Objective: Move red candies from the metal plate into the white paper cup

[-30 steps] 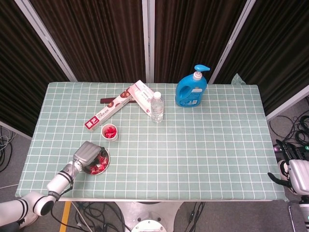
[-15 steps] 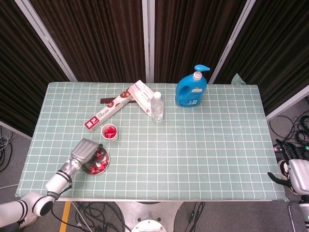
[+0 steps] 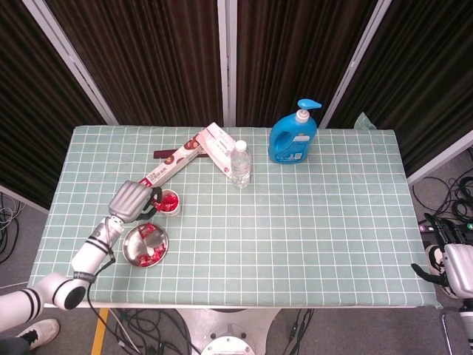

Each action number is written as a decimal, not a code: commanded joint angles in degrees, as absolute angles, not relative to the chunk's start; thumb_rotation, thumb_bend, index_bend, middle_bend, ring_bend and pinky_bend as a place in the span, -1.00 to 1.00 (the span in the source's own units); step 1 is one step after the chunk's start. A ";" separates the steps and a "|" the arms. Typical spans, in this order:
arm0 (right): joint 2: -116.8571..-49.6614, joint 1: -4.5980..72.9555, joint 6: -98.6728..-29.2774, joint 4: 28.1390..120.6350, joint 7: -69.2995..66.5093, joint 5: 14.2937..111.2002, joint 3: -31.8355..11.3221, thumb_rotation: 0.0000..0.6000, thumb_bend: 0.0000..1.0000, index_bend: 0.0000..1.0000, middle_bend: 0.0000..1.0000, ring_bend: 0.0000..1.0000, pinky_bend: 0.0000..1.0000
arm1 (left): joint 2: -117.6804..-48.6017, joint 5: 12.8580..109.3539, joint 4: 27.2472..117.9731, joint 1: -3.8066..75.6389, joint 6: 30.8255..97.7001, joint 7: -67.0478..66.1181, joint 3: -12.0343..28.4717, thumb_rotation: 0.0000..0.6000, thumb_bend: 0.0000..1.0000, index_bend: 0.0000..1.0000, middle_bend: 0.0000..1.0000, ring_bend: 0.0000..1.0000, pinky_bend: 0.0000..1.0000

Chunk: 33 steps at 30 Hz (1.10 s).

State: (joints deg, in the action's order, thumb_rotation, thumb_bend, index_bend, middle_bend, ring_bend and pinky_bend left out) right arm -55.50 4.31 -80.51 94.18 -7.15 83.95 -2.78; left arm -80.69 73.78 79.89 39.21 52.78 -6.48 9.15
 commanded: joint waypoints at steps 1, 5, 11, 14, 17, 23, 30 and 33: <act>-55.53 4.29 -80.43 94.06 -7.24 83.84 -2.77 1.00 -0.81 -0.96 -0.71 -0.82 -0.14 | -81.59 71.73 78.94 41.07 50.82 -9.05 10.18 1.00 -0.24 0.20 0.70 0.99 1.00; -55.55 4.14 -80.43 93.80 -7.49 83.43 -2.84 1.00 -0.81 -0.96 -0.71 -0.82 -0.14 | -82.74 69.38 77.60 42.33 48.89 -10.75 10.32 1.00 -0.24 0.19 0.70 0.99 1.00; -55.54 4.22 -80.18 93.64 -7.55 83.19 -2.94 1.00 -0.81 -0.96 -0.71 -0.82 -0.14 | -84.00 67.83 75.87 43.17 47.68 -11.28 10.05 1.00 -0.25 0.17 0.70 0.99 1.00; -55.56 4.34 -79.96 93.69 -7.49 83.16 -2.95 1.00 -0.81 -0.96 -0.71 -0.82 -0.14 | -84.53 67.06 74.76 43.62 46.94 -11.61 9.89 1.00 -0.27 0.15 0.70 0.99 1.00; -55.57 4.26 -79.95 93.68 -7.50 82.91 -3.00 1.00 -0.81 -0.96 -0.71 -0.81 -0.14 | -84.69 66.87 74.51 43.66 46.93 -11.61 9.63 1.00 -0.29 0.02 0.69 0.99 1.00; -55.55 4.29 -79.97 93.74 -7.46 83.00 -3.03 1.00 -0.81 -0.96 -0.71 -0.81 -0.14 | -83.38 67.49 76.09 42.71 48.73 -11.14 9.12 1.00 -0.30 -0.15 0.68 0.98 1.00; -55.40 4.38 -80.04 93.47 -8.07 83.17 -3.19 1.00 -0.81 -0.96 -0.71 -0.81 -0.14 | -77.44 68.97 81.81 36.00 59.39 -9.36 8.47 1.00 -0.30 -0.17 0.64 0.94 1.00; -55.33 4.46 -80.32 93.08 -8.37 83.41 -3.36 1.00 -0.81 -0.96 -0.71 -0.81 -0.14 | -74.25 69.74 83.46 31.55 65.56 -9.71 7.31 1.00 -0.31 -0.17 0.51 0.80 1.00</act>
State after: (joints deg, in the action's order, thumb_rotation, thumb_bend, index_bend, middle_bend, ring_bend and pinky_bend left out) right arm -55.34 4.43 -80.26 93.15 -8.30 83.34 -3.31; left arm -77.55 68.79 81.21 35.73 60.32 -9.95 8.34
